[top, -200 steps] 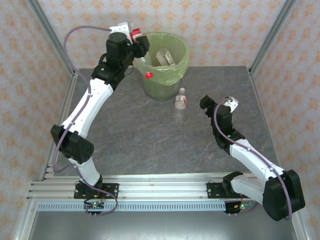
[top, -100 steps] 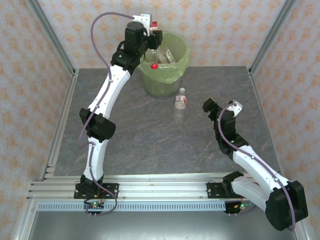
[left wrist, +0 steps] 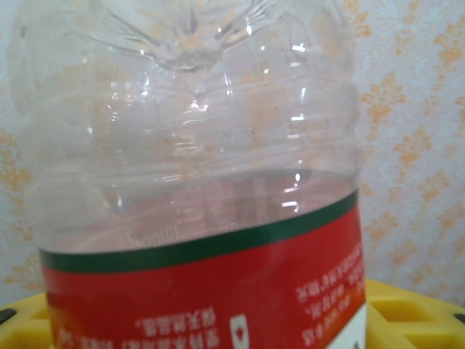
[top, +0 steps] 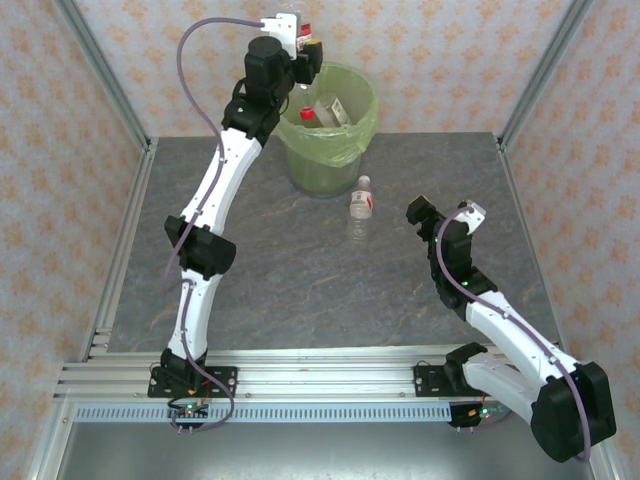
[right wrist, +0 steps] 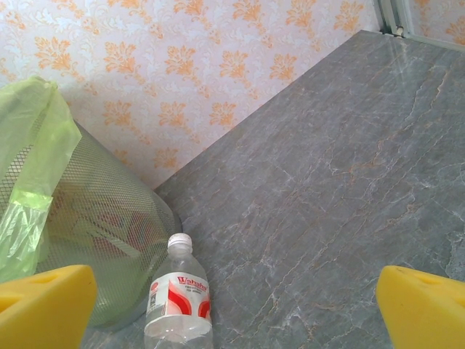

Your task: Put the plastic bottles in the bin

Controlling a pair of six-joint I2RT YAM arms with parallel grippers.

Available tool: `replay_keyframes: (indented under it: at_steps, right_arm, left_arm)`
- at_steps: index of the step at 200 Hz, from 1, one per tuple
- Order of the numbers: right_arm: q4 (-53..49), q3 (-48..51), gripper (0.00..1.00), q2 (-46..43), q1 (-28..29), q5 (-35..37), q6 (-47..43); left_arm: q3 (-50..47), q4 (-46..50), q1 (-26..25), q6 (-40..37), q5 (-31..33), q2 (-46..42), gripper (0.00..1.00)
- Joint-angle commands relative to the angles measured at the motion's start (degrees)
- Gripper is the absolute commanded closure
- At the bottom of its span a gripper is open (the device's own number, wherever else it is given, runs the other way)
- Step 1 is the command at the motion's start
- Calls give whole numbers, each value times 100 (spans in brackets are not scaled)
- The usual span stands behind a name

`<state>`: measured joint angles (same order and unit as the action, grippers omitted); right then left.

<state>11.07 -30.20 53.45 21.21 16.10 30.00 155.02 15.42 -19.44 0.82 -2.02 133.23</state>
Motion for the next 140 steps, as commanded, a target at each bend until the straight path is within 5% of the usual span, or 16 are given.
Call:
replay_keyframes:
  at_steps: [1, 59, 87, 140]
  right_arm:
    - [-129, 33, 1, -97, -26, 140, 24]
    - [-114, 75, 1, -81, -22, 126, 47]
    - [-173, -10, 1, 48, -27, 43, -43]
    - [-247, -203, 1, 481, -27, -233, -66]
  left_arm:
    - [270, -571, 47, -617, 307, 428, 39]
    - [-1043, -1621, 117, -1160, -269, 342, 32]
    - [-951, -1377, 127, -1039, -56, 353, 6]
    - [-291, -323, 133, -596, -163, 137, 0]
